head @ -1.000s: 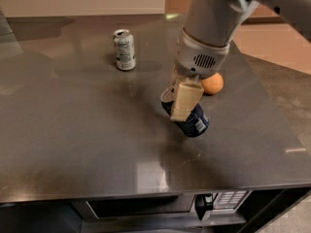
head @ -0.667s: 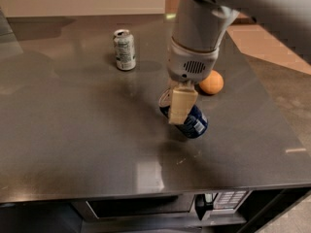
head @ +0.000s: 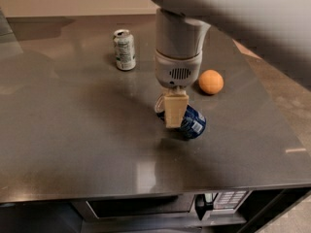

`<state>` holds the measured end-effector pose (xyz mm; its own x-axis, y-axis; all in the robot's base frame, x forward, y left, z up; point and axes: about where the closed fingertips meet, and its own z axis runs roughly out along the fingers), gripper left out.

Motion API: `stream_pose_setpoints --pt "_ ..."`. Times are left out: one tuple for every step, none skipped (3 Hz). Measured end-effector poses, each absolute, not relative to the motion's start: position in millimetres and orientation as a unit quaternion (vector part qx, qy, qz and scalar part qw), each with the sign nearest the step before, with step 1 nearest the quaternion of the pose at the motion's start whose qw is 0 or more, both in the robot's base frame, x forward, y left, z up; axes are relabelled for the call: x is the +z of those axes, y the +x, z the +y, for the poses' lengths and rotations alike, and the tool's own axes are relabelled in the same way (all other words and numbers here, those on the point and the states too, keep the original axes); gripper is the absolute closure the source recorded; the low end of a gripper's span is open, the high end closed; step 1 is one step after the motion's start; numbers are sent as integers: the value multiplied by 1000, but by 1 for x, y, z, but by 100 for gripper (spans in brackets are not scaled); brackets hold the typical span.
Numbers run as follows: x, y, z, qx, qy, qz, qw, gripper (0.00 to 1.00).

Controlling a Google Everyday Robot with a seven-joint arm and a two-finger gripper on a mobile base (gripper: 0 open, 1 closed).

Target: Knock pepsi can over

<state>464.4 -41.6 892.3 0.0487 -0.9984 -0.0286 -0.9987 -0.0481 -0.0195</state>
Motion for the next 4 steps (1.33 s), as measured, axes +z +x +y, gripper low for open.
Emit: stream_pose_setpoints --pt "887 465 -40 -19 -733 680 1 35" --pt "888 468 -37 -20 -732 680 13 12" --pt "888 471 -35 -22 -732 680 22 0" --pt "888 471 -34 -22 -732 680 22 0"
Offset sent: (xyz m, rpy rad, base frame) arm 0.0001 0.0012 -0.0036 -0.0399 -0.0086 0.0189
